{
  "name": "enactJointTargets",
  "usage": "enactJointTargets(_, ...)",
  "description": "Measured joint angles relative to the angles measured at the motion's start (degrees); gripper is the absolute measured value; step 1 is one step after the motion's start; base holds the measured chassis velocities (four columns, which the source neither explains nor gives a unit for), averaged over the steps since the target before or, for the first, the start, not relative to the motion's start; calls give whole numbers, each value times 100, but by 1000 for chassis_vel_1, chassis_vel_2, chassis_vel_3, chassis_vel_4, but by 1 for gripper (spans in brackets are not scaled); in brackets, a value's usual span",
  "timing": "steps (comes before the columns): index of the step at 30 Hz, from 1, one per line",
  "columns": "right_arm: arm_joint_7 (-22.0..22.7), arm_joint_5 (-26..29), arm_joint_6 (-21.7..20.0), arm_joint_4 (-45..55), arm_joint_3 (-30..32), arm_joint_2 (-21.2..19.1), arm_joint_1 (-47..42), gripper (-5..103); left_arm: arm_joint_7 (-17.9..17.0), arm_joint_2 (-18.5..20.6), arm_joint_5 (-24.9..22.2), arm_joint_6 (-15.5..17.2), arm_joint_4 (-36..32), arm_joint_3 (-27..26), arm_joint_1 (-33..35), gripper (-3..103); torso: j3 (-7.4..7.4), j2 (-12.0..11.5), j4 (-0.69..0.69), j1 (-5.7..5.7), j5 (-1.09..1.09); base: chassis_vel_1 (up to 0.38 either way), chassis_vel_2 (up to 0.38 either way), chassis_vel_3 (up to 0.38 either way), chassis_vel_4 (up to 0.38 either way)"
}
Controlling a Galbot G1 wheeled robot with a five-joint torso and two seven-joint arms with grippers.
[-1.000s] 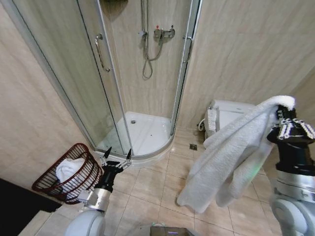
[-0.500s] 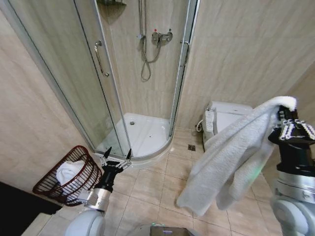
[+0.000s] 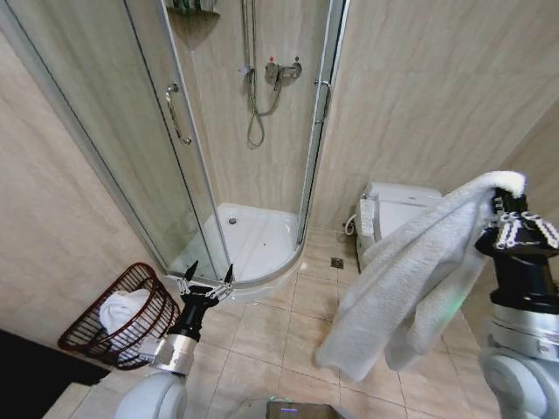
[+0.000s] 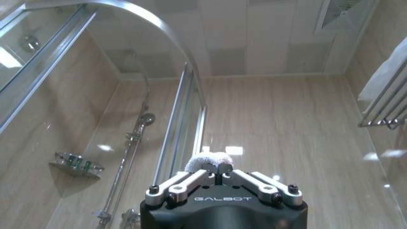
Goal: Discard the used towel into the hamper.
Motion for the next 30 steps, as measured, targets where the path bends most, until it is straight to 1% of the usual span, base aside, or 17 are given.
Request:
enactJointTargets(2,0,10,0,-1,1,-19,4,1,0,0,0,0,0,0,0,99,45,73,0,30,0,0,0,0,0)
enactJointTargets(10,-38,20,10,-2,25,-30,-14,1,0,0,0,0,0,0,0,99,144,240,0,99,0,0,0,0,0)
enactJointTargets(20,-134,18,75,-2,43,-7,-31,1,0,0,0,0,0,0,0,99,310,530,0,223,0,0,0,0,0)
enactJointTargets(24,-173,21,91,-2,46,-7,-31,1,0,0,0,0,0,0,0,99,348,596,0,250,0,0,0,0,0)
enactJointTargets(26,-195,23,94,-2,25,-7,-24,1,0,0,0,0,0,0,0,99,398,683,0,287,0,0,0,0,0)
enactJointTargets(27,-195,23,94,-2,25,-7,-24,1,0,0,0,0,0,0,0,99,398,683,0,287,0,0,0,0,0)
enactJointTargets(30,-207,24,94,-2,3,-11,-2,1,0,0,0,0,0,0,0,99,452,786,0,335,0,0,0,0,0)
